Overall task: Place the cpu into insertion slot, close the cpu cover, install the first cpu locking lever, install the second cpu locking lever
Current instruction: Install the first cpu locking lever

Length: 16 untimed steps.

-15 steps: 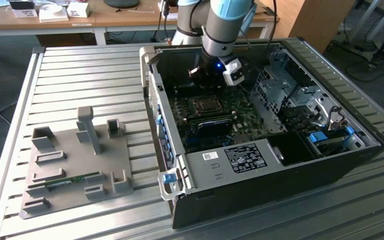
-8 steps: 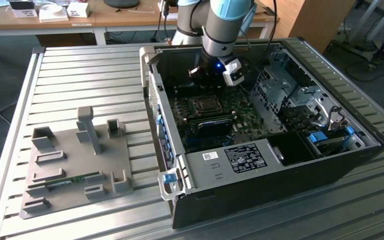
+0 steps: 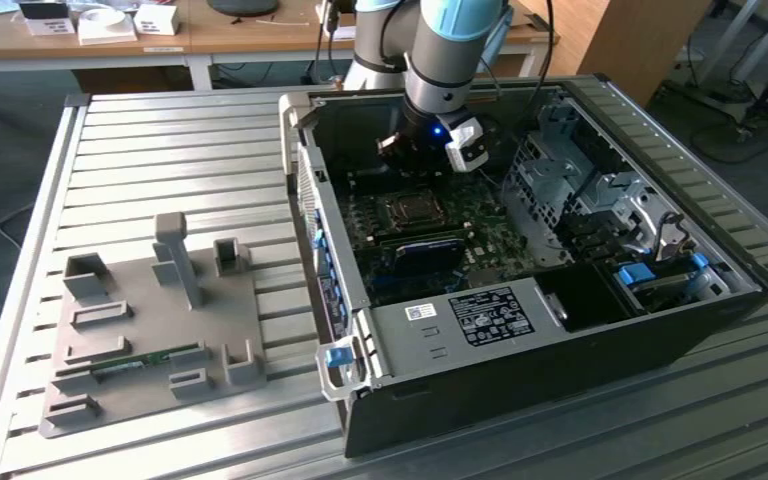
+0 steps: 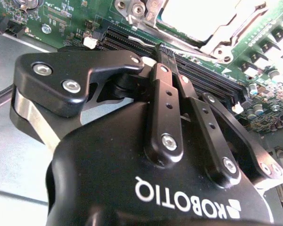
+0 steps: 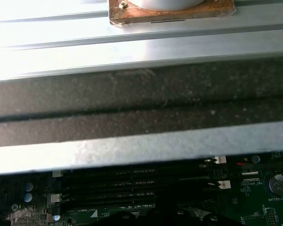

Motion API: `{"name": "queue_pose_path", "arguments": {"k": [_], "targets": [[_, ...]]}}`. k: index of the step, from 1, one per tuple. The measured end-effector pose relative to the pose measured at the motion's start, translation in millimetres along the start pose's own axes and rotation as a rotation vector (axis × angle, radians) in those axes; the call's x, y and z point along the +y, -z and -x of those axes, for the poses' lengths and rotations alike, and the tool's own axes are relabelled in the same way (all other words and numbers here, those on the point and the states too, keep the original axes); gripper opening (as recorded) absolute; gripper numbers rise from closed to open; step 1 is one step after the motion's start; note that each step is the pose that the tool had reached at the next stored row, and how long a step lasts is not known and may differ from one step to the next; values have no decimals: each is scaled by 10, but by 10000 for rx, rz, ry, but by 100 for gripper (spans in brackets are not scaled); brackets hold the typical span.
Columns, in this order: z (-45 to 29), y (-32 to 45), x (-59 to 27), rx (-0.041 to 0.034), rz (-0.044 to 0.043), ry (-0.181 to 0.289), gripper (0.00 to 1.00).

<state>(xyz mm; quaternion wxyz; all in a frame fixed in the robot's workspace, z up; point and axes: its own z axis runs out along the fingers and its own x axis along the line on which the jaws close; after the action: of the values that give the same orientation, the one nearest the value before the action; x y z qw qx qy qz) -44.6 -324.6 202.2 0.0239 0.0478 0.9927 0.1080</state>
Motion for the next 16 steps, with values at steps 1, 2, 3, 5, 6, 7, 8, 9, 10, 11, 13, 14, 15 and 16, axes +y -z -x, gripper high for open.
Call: {"name": "queue_pose_path", "arguments": {"k": [1,2,3,5,6,7,8,9,10,11,13,14,15,16], "targets": [[1,0,-5,-1,1,1,11],[1,0,-11,0,1,0,11],[2,-1,-17,-1,1,0,11],[3,-4,-27,-1,0,1,11],[3,-6,-32,-1,0,1,11],[3,-9,-36,-1,0,1,11],[3,-12,-39,-2,1,0,11],[3,-14,-40,-2,-4,-1,11],[3,-17,-40,-5,-8,2,11],[1,-16,-41,-6,-9,3,11],[1,-17,-41,-5,-8,3,11],[1,-17,-40,-6,-7,-2,11],[1,-17,-40,-8,-6,-11,11],[1,-17,-40,-11,-5,-19,11]]}}
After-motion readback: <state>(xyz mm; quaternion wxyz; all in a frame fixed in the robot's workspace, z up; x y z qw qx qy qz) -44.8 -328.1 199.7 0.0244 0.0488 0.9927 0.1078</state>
